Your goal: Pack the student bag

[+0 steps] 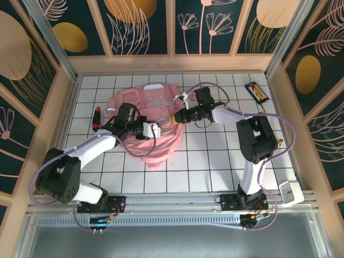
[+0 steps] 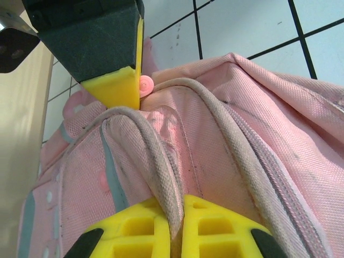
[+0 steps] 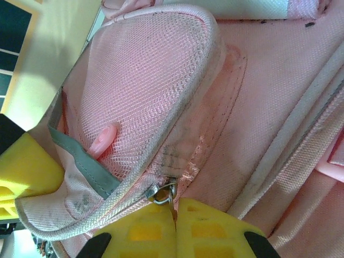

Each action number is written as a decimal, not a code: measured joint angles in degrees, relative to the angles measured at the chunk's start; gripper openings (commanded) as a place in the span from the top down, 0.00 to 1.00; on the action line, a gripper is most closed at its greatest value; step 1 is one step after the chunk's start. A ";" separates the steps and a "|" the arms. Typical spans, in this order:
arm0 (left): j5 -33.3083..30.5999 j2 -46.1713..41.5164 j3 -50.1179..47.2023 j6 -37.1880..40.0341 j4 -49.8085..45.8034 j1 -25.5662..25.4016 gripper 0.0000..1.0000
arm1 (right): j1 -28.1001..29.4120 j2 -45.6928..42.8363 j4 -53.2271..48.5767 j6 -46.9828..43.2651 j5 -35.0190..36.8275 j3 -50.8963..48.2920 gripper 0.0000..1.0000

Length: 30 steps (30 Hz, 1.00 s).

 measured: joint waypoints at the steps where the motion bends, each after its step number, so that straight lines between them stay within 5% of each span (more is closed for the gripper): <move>1: 0.02 0.00 -0.11 0.02 0.33 -0.04 1.00 | -0.26 -0.33 0.09 0.04 -0.13 -0.26 0.86; 5: 1.90 -0.02 -0.66 -1.66 1.79 -0.57 0.91 | -2.23 -4.48 1.46 0.55 2.51 -4.04 0.67; 8: 5.73 -0.72 -1.01 -5.35 1.79 -1.05 0.56 | -5.84 -9.31 3.26 1.73 8.94 -6.88 0.55; 9: 6.95 -1.29 -1.01 -7.45 2.32 -1.49 0.51 | -6.99 -11.02 3.87 1.99 10.82 -7.67 0.51; 11: 8.94 -3.08 -0.94 -12.79 4.90 -2.27 0.50 | -8.83 -16.83 5.62 3.43 16.20 -10.56 0.31; 13: 9.70 -5.25 -0.83 -18.45 7.96 -2.40 0.50 | -9.09 -24.37 7.50 4.44 20.81 -14.43 0.22; 14: 9.68 -6.34 -0.83 -21.44 9.68 -2.21 0.42 | -9.07 -28.59 8.39 4.72 23.17 -16.26 0.20; 15: 9.40 -7.26 -0.83 -24.20 11.17 -1.90 0.10 | -9.03 -31.93 9.16 4.74 25.31 -17.57 0.20; 16: 8.87 -8.39 -0.98 -27.91 13.38 -1.38 0.01 | -9.09 -36.00 10.12 4.81 28.46 -18.93 0.19; 20: 2.82 -15.19 -6.78 -44.72 25.35 4.44 0.01 | -10.16 -46.45 14.99 4.70 41.59 -23.82 0.13; 22: -4.68 -19.96 -12.02 -52.24 29.64 8.41 0.01 | -11.43 -49.72 17.90 4.76 49.37 -27.96 0.01; 25: -15.72 -25.07 -19.04 -59.80 32.44 13.16 0.01 | -14.32 -50.99 21.64 3.72 56.87 -34.95 0.01; 30: -27.85 -26.86 -28.92 -65.51 35.67 19.43 0.01 | -17.46 -49.99 29.79 -3.34 59.34 -47.54 0.01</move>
